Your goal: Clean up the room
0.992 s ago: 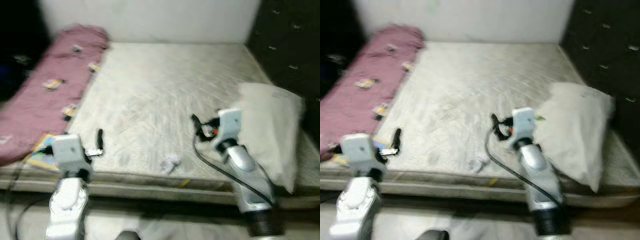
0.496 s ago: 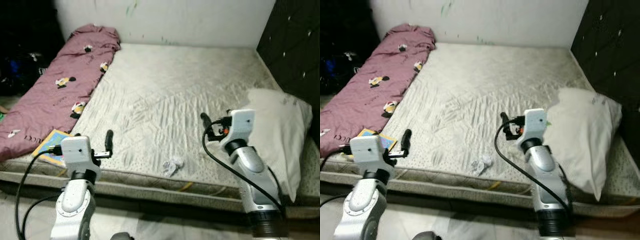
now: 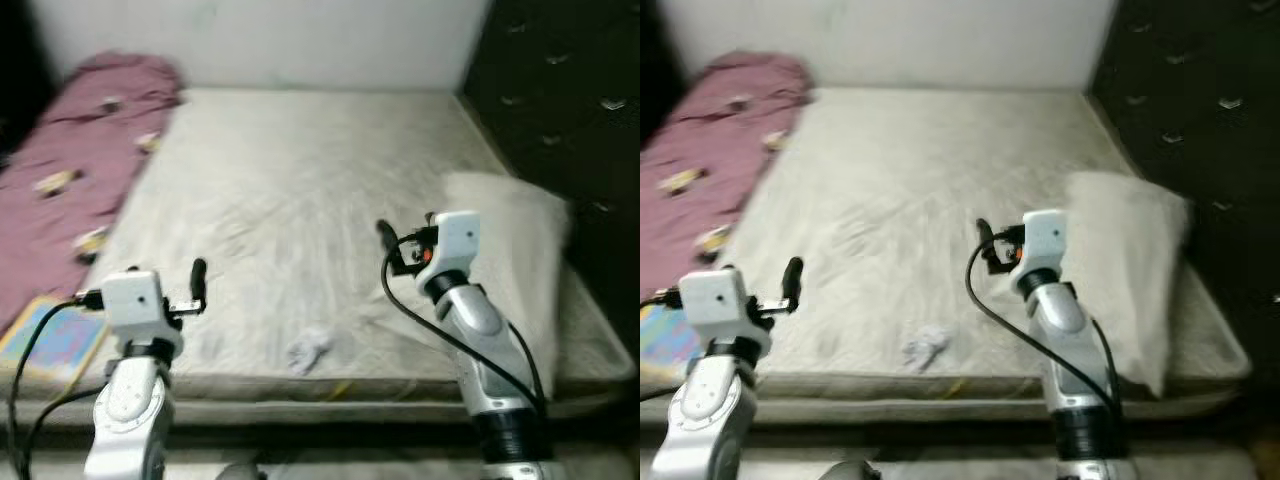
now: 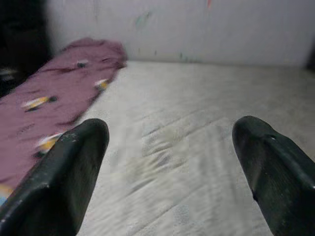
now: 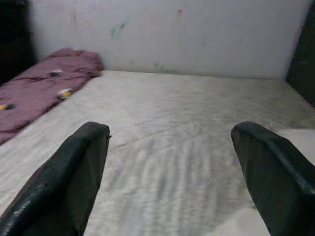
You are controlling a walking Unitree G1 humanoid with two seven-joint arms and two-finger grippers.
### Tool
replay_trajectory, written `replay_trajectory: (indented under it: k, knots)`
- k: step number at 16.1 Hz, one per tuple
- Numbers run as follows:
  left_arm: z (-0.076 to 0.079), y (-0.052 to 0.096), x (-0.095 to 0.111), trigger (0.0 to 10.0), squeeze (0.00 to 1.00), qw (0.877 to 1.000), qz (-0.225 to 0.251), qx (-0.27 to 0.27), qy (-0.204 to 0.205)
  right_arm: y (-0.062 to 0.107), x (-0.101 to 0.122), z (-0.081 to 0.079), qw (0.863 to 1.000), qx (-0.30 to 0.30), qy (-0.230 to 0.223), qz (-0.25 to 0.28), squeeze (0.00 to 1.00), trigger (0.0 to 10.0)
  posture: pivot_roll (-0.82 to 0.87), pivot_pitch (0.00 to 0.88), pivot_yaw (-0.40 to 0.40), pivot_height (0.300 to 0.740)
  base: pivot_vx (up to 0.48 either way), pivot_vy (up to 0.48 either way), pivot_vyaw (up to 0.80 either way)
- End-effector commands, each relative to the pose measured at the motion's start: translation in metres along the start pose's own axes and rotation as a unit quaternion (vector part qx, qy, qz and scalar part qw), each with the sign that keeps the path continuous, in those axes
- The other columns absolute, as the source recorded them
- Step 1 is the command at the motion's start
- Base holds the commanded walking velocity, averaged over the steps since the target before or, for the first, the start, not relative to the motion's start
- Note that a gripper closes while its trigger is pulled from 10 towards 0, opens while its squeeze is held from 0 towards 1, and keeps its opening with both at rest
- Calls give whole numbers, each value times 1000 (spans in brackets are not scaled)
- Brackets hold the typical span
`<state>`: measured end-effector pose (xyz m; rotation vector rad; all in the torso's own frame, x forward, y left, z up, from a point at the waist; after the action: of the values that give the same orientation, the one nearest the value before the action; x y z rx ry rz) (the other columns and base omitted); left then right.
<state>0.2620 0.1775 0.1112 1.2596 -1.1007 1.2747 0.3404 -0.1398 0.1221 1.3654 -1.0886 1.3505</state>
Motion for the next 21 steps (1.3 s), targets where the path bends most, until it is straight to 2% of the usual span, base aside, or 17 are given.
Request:
replay_trajectory:
  k: [1,5,8,10,12,13,16,21]
  knots:
    - [5,0,3,10000,0,1000,4,-7,2,3,0,14,1000,-23,5,-1,0,10000,30,0,-32,740,0,0,0]
    - [5,-1,1,10000,0,1000,0,3,14,5,-1,15,1000,-26,4,-1,0,10000,29,0,-30,740,0,0,0]
    - [6,-2,1,10000,0,1000,-3,-5,29,7,-4,18,999,-33,5,-7,0,10000,27,0,-25,740,0,480,0]
    - [4,-2,0,10000,0,1000,-7,0,20,7,-6,18,999,-35,2,-14,0,10000,24,0,-22,740,0,480,0]
    - [4,-2,0,10000,0,1000,-7,0,21,8,-7,18,999,-36,2,-17,0,10000,24,0,-22,740,0,480,-800]
    - [5,-2,0,10000,0,999,-8,-7,31,8,-7,19,999,-41,-1,-13,0,10000,24,1,-19,740,0,480,0]
    - [4,-3,3,10000,0,1000,1,-8,25,9,-6,20,999,-42,1,-10,0,10000,24,1,-19,740,0,480,0]
    - [3,-3,6,10000,0,1000,5,6,14,9,-1,19,999,-45,-9,-1,0,10000,22,12,-14,740,0,0,0]
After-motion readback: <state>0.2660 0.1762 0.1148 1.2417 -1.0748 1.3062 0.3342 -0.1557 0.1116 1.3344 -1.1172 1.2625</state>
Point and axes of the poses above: a point about 5 cm out from each wrist's last joint towards the gripper, its own y axis pointing back from the gripper into the wrist, its own x axis along the axis of the wrist's last joint, z = x × y, the point moved 4 cm from there along -y, pointing out of the wrist towards the gripper, and after that the axes turned 1 degree about y, right-handed, at the moved point
